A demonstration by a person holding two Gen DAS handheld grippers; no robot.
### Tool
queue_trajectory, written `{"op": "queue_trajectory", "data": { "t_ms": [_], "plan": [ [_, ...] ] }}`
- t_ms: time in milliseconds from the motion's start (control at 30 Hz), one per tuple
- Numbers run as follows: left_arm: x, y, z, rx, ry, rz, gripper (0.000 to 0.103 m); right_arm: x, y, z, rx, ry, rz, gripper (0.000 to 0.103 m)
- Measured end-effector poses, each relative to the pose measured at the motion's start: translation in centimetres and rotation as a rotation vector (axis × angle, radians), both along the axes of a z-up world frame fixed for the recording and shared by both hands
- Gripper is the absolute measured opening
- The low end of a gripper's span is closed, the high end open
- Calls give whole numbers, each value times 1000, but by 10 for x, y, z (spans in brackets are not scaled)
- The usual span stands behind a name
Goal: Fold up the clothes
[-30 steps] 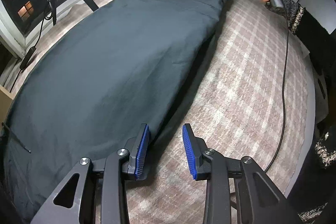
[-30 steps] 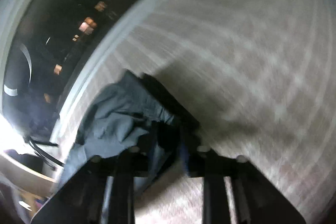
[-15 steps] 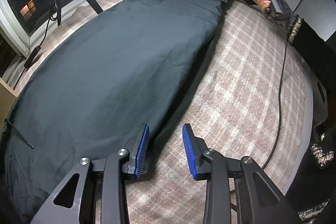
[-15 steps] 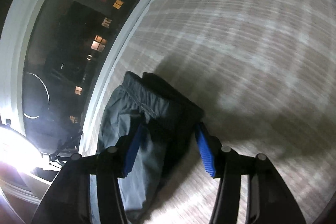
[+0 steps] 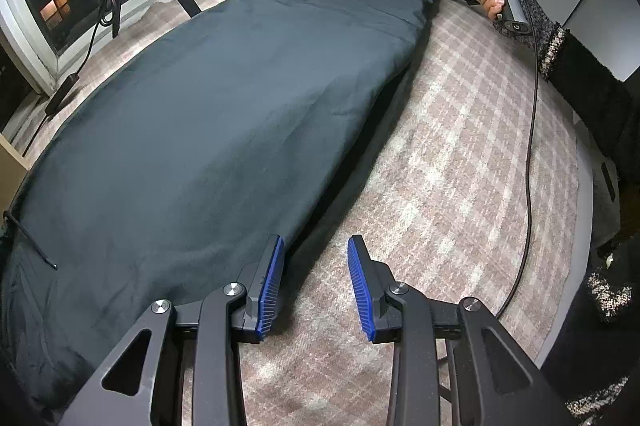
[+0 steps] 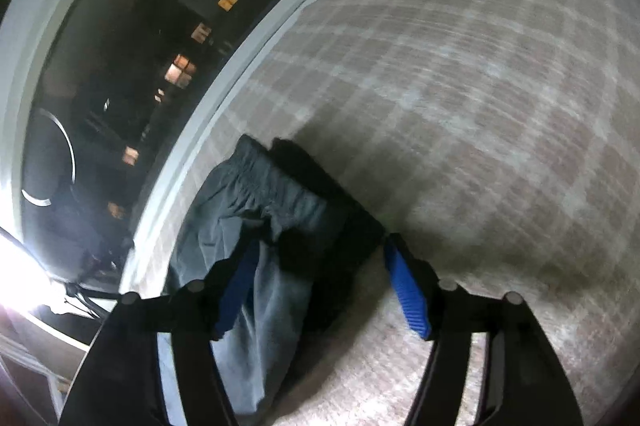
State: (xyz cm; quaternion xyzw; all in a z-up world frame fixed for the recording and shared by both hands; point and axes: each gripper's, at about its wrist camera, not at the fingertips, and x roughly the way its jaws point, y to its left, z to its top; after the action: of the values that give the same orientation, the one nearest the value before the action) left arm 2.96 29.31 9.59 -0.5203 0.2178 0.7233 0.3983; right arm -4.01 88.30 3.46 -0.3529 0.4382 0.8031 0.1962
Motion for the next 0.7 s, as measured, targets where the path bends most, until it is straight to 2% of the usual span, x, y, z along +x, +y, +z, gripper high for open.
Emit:
{"op": "queue_trajectory", "data": {
  "t_ms": [33,100,133,167,267,400,567,700],
  "plan": [
    [0,1,0,0,1,-1,31,-3,-4,2,30,-16,8,66],
    [0,2,2,5,6,-3,31,-10,-10,0,56,-36,38,49],
    [0,2,4,11,9,-3,31,-14,-12,-5,30,-29,64,22],
    [1,1,6,15,13,-2,31,-13,-12,-9,1,-12,69,12],
    [-1,-10,12,22,28,24,31,-7,-9,-16,-59,46,49,9],
    [-6,-41,25,34,47,113,31,12,-2,-13,-126,139,-10,6],
    [-13,-111,47,45,84,298,31,16,-11,12,-34,138,-19,5],
    [-9,-168,65,59,127,441,31,18,-31,46,15,174,-37,5]
  ]
}}
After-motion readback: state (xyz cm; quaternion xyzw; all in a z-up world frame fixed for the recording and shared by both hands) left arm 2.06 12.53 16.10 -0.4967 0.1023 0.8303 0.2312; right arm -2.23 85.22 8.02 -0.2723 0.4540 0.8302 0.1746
